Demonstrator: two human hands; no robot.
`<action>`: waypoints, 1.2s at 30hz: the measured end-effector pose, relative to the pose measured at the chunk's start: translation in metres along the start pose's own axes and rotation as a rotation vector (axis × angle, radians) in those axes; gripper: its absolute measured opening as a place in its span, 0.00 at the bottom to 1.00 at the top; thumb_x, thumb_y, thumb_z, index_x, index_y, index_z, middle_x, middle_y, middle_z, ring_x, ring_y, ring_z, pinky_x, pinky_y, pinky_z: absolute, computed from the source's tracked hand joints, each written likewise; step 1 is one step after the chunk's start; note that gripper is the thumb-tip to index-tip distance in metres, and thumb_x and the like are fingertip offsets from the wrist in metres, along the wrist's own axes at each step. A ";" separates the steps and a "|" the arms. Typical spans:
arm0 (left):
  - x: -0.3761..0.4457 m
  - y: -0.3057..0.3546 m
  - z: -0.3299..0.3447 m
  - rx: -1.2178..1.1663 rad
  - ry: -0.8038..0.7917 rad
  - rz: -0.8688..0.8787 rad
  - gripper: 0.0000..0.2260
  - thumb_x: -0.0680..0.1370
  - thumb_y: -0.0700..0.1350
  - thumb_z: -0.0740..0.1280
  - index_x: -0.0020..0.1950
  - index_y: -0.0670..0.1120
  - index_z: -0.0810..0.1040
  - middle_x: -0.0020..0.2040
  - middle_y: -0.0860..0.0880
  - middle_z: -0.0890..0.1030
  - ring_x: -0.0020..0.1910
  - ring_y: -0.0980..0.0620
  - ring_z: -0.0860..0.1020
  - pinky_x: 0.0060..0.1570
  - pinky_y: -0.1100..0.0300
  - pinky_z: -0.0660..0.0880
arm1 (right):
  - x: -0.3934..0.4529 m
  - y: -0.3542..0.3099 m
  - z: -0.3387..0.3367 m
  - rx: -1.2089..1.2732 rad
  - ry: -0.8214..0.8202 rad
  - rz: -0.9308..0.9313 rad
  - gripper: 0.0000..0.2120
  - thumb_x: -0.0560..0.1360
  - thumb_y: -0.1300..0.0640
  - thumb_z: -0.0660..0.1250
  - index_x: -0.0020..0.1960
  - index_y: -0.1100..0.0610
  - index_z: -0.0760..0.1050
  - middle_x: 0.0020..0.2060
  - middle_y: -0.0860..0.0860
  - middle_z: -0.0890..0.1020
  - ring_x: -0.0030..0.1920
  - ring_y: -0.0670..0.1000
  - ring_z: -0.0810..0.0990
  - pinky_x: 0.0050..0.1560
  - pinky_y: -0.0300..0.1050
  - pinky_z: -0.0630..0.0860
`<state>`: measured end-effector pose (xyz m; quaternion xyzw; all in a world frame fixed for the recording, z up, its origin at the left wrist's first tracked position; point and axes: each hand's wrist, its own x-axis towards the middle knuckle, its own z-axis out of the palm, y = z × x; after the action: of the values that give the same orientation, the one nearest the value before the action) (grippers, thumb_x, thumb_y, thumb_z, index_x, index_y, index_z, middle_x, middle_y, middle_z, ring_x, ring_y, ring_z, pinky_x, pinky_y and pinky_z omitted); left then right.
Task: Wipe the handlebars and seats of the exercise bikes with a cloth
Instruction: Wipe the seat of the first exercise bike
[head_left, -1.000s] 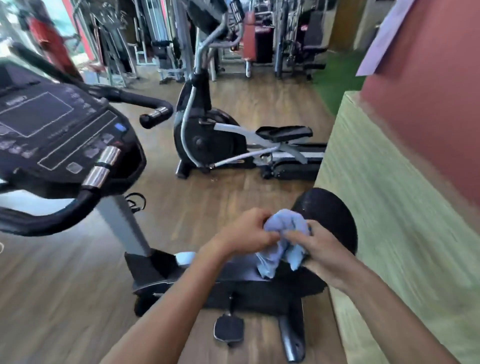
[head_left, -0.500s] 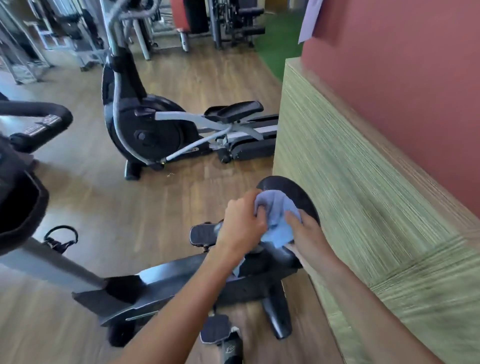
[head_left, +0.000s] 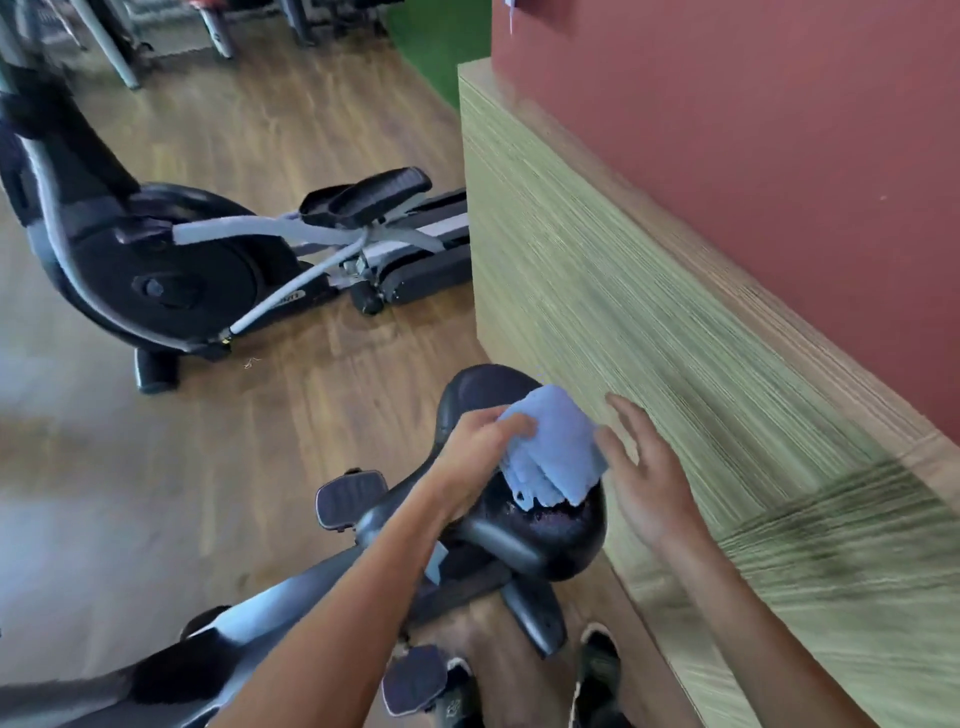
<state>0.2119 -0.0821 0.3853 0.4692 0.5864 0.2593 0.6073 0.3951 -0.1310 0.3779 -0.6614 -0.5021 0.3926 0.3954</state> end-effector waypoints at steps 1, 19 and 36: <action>0.015 0.000 0.002 0.198 0.020 0.010 0.05 0.78 0.44 0.69 0.47 0.43 0.81 0.39 0.46 0.80 0.38 0.47 0.76 0.40 0.56 0.74 | 0.009 0.010 -0.003 -0.087 -0.012 -0.047 0.21 0.84 0.57 0.63 0.76 0.55 0.69 0.72 0.46 0.73 0.71 0.41 0.69 0.70 0.35 0.61; 0.053 0.007 -0.050 0.482 0.464 0.070 0.12 0.80 0.44 0.64 0.58 0.49 0.86 0.55 0.52 0.85 0.52 0.54 0.81 0.53 0.65 0.72 | 0.055 0.052 0.068 -0.940 -0.055 -0.576 0.30 0.85 0.48 0.54 0.78 0.69 0.60 0.78 0.67 0.62 0.79 0.66 0.60 0.77 0.59 0.63; 0.042 -0.067 -0.129 0.281 0.495 -0.078 0.11 0.83 0.47 0.66 0.55 0.42 0.85 0.48 0.47 0.85 0.49 0.49 0.81 0.45 0.61 0.71 | 0.115 0.018 0.156 -0.983 0.026 -0.641 0.24 0.77 0.52 0.58 0.67 0.64 0.74 0.63 0.60 0.77 0.66 0.65 0.74 0.67 0.59 0.72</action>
<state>0.0804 -0.0400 0.3234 0.4481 0.7646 0.2585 0.3844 0.2801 -0.0019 0.2886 -0.5871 -0.7953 -0.0335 0.1472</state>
